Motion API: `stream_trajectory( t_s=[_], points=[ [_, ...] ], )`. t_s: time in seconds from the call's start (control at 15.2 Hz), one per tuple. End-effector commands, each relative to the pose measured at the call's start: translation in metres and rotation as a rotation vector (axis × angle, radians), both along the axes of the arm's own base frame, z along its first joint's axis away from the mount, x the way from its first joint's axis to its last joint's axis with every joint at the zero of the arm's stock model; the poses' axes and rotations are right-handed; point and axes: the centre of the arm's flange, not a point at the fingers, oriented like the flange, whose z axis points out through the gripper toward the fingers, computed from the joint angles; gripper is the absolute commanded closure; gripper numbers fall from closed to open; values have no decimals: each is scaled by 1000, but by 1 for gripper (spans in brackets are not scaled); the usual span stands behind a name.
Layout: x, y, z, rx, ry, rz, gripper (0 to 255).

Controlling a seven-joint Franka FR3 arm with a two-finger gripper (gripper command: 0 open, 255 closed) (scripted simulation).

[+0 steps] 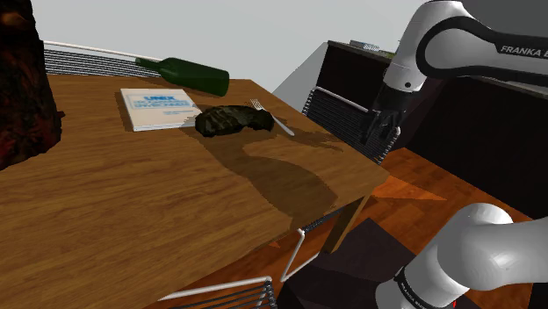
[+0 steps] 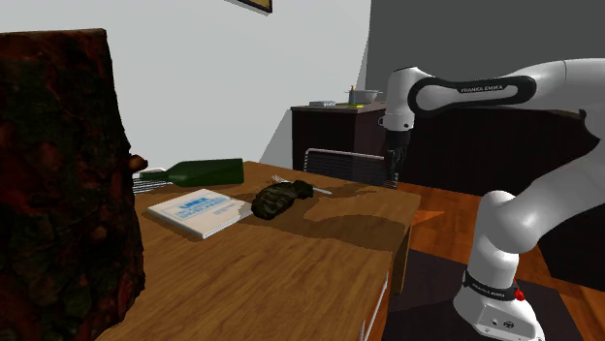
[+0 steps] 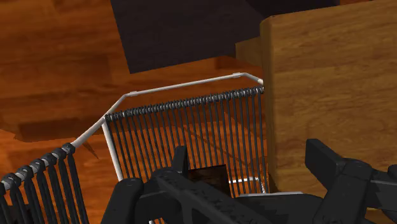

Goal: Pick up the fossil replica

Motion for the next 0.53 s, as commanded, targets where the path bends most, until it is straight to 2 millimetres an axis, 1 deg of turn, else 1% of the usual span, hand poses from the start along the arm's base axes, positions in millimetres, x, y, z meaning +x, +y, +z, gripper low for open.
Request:
stream_trajectory(
  t_s=[0.0,0.26,0.46],
  points=[
    [0,0,0,0,0,0,0],
    [54,-1,-4,158,42,99,0],
    [95,3,-8,277,74,173,0]
  ],
)
